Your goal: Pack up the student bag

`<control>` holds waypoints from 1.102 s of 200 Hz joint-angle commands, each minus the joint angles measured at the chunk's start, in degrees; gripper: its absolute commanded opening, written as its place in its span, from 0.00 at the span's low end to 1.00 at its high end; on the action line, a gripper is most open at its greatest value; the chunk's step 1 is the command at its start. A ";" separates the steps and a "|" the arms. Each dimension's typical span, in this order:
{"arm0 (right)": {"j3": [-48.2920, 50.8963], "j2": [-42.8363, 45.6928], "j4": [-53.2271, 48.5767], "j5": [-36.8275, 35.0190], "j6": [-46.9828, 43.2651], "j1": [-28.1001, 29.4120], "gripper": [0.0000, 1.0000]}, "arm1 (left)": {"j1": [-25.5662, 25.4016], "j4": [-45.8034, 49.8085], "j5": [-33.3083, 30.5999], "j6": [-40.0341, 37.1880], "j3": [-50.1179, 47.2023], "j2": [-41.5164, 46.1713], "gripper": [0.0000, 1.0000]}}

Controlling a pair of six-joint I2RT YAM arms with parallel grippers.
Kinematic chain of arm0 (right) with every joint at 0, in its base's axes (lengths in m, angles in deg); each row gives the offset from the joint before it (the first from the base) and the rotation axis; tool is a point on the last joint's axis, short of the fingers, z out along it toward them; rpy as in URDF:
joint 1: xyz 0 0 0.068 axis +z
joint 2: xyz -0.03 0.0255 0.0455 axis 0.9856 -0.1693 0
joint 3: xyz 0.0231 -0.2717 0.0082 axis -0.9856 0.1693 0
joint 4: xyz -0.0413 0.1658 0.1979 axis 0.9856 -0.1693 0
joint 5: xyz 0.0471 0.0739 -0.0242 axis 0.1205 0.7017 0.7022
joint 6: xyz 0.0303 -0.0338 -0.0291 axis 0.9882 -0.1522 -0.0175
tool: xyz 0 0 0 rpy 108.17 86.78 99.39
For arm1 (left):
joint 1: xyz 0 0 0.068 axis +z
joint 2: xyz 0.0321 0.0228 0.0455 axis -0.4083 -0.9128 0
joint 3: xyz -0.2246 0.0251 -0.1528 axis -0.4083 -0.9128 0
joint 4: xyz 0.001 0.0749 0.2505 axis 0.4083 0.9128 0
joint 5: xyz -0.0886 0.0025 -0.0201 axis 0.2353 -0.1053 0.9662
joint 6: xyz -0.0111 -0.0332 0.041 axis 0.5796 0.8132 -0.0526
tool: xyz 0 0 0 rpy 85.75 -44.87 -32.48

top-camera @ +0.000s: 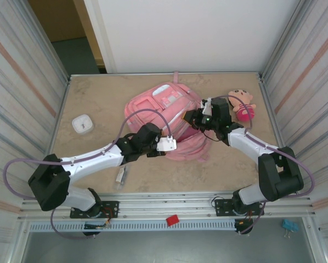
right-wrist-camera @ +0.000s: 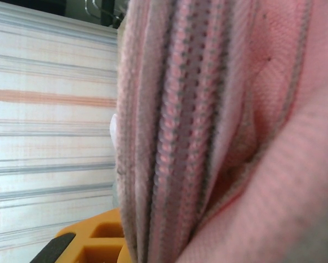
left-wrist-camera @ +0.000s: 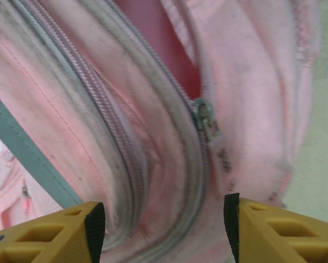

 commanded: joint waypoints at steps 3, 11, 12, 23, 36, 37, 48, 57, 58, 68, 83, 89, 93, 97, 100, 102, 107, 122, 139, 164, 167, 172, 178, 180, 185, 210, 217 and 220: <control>-2.55 2.06 0.70 2.95 -2.23 -0.28 0.11 | 0.56 -6.26 -3.73 -3.63 -1.79 -2.98 0.61; -2.55 2.02 0.79 2.99 -2.31 -0.28 0.11 | 0.83 -6.69 -4.00 -4.34 -1.93 -4.05 0.62; -2.55 2.00 0.78 3.04 -2.31 -0.28 0.11 | 0.80 -6.75 -4.06 -4.45 -1.95 -4.11 0.62; -2.48 2.12 0.83 3.11 -2.41 -0.30 0.11 | 0.88 -7.48 -4.45 -5.14 -1.89 -5.62 0.61; -2.37 2.05 0.76 3.00 -2.75 -0.39 0.11 | 0.88 -7.03 -4.67 -5.63 -1.26 -6.91 0.58; -2.33 2.01 0.72 3.04 -2.75 -0.42 0.11 | 0.92 -6.97 -4.65 -5.62 -1.22 -6.99 0.58; -2.15 1.81 0.76 3.22 -2.93 -0.62 0.11 | 0.92 -6.31 -4.63 -5.76 -0.69 -7.66 0.54; -2.03 1.71 0.72 3.26 -3.04 -0.78 0.11 | 0.88 -5.92 -4.53 -5.66 -0.33 -7.73 0.49; -1.98 1.66 0.75 3.31 -3.03 -0.79 0.11 | 0.91 -5.84 -4.54 -5.63 -0.27 -7.71 0.48; -1.85 1.47 0.79 3.44 -3.15 -1.02 0.11 | 0.90 -3.96 -3.22 -4.91 0.41 -7.07 0.39; -1.59 1.02 1.07 3.38 -3.36 -1.45 0.11 | 0.85 1.60 1.02 -2.63 2.09 -5.20 0.19; -1.45 0.65 1.33 3.37 -3.36 -1.66 0.11 | 0.78 4.14 3.38 -1.52 2.85 -4.37 0.14; -1.36 0.34 1.52 3.43 -3.44 -1.82 0.11 | 0.60 5.97 4.88 -0.82 3.30 -3.80 0.11; -1.27 0.01 1.70 3.44 -3.50 -2.00 0.12 | 0.43 7.33 6.34 0.04 3.72 -3.20 0.08; -1.26 -0.30 1.92 3.46 -3.54 -2.10 0.12 | 0.30 8.40 7.16 0.75 3.94 -2.82 0.05; -1.19 -0.53 2.07 3.44 -3.66 -2.20 0.12 | 0.15 8.92 7.51 1.32 4.06 -2.60 0.04; -1.18 -1.13 2.44 3.44 -3.87 -2.45 0.12 | -0.07 10.15 8.15 2.64 4.37 -2.04 0.00; -1.10 -3.16 4.00 3.79 -3.74 -3.06 0.13 | -0.42 12.53 10.57 7.39 4.89 -0.33 0.00; -0.28 -4.51 7.27 3.75 -2.43 -3.18 0.24 | -0.47 11.94 14.05 11.37 4.18 1.41 0.00; -0.15 -2.76 4.84 2.58 -3.20 -3.34 0.43 | -0.01 6.64 13.08 17.25 3.64 1.62 0.00; -0.18 -2.13 3.52 2.06 -3.80 -3.39 0.45 | 0.31 6.70 13.28 18.01 3.99 1.35 0.00; -0.53 -0.92 0.97 0.88 -4.96 -3.40 0.48 | 0.71 6.95 13.54 19.13 4.79 0.83 0.00; -1.07 0.68 -2.95 -0.81 -6.44 -3.44 0.50 | 1.26 7.32 13.92 20.76 5.65 0.31 0.00; -1.19 1.23 -4.35 -1.15 -7.09 -3.44 0.51 | 1.42 7.38 14.19 21.18 5.89 0.16 0.00; -1.77 2.68 -7.91 -2.78 -8.70 -3.40 0.52 | 1.84 7.47 14.92 22.16 6.43 -0.30 0.00; -4.48 9.85 -23.88 -10.99 -15.30 -3.11 0.55 | 3.99 6.55 19.21 26.11 8.35 -1.12 0.00; -5.01 11.91 -27.58 -12.77 -16.67 -3.05 0.55 | 4.89 6.31 20.64 27.82 8.91 -1.26 0.00; -5.18 12.75 -28.95 -13.67 -17.14 -3.01 0.55 | 5.24 6.04 21.18 28.82 9.17 -1.35 0.00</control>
